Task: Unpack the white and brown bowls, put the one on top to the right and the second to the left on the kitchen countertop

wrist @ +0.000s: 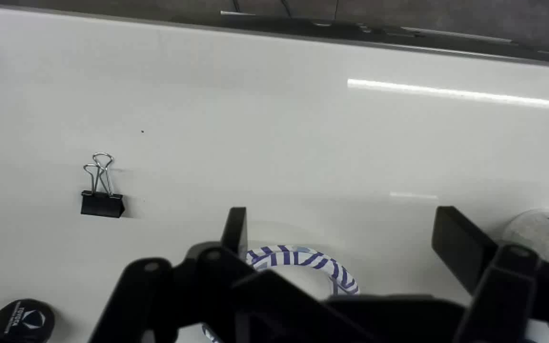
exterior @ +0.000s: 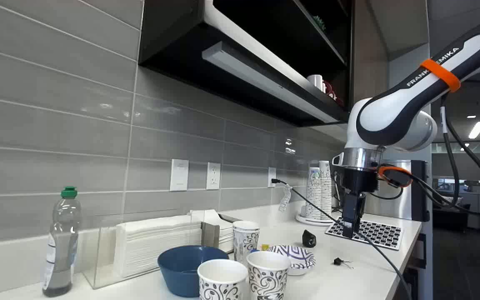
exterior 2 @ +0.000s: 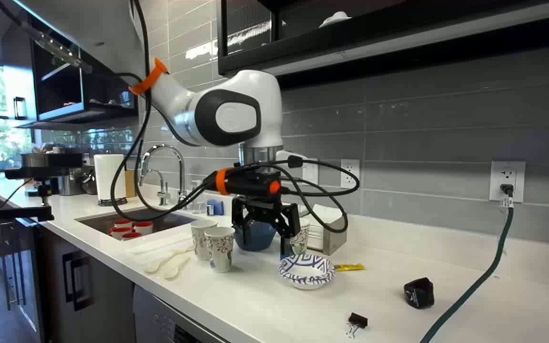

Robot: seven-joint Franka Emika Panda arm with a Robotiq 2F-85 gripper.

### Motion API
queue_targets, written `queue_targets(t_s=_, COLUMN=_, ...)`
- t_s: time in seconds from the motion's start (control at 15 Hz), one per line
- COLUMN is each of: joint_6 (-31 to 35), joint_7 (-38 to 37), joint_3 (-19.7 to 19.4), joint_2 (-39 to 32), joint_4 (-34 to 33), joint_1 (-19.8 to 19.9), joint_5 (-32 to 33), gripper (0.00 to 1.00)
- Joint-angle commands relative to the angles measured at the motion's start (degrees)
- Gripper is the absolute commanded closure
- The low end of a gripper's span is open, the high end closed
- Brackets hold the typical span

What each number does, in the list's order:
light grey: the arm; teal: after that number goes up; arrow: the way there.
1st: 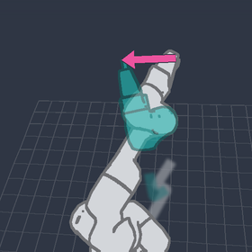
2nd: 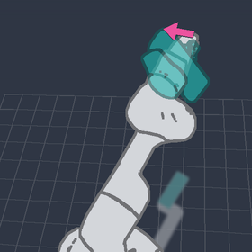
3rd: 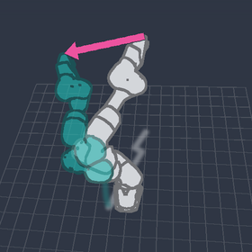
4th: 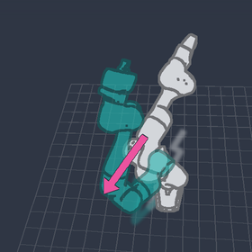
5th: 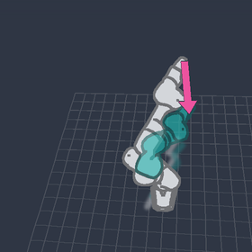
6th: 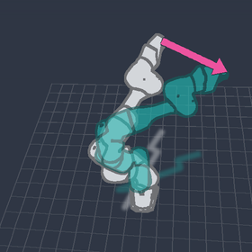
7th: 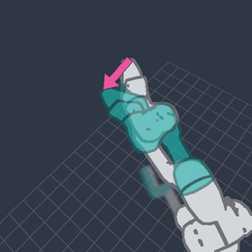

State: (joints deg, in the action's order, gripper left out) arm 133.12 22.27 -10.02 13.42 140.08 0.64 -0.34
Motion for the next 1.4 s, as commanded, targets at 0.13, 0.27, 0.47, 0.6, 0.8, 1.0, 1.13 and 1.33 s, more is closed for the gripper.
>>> queue_targets(t_s=0.13, joint_6=-0.1, joint_7=0.1, joint_3=0.8, joint_2=0.0, joint_4=-0.1, joint_1=0.8, joint_5=-0.2, gripper=0.00)
queue_targets(t_s=0.27, joint_6=-0.1, joint_7=0.1, joint_3=0.8, joint_2=0.0, joint_4=-0.1, joint_1=0.8, joint_5=-0.2, gripper=0.00)
queue_targets(t_s=0.47, joint_6=0.8, joint_7=-1.0, joint_3=0.6, joint_2=-1.3, joint_4=-0.7, joint_1=1.0, joint_5=-0.8, gripper=0.00)
queue_targets(t_s=0.6, joint_6=2.4, joint_7=-5.1, joint_3=0.8, joint_2=-3.9, joint_4=-2.1, joint_1=1.3, joint_5=-2.4, gripper=0.00)
queue_targets(t_s=0.8, joint_6=4.7, joint_7=-10.3, joint_3=1.2, joint_2=-8.4, joint_4=-5.0, joint_1=1.5, joint_5=-4.7, gripper=0.00)
queue_targets(t_s=1.0, joint_6=5.6, joint_7=-15.2, joint_3=1.9, joint_2=-13.4, joint_4=-9.2, joint_1=1.8, joint_5=-6.4, gripper=0.00)
queue_targets(t_s=1.13, joint_6=5.0, joint_7=-18.3, joint_3=2.1, joint_2=-16.9, joint_4=-12.7, joint_1=2.1, joint_5=-7.3, gripper=0.00)
queue_targets(t_s=1.33, joint_6=3.5, joint_7=-21.4, joint_3=2.4, joint_2=-21.4, joint_4=-17.7, joint_1=2.8, joint_5=-9.5, gripper=0.00)
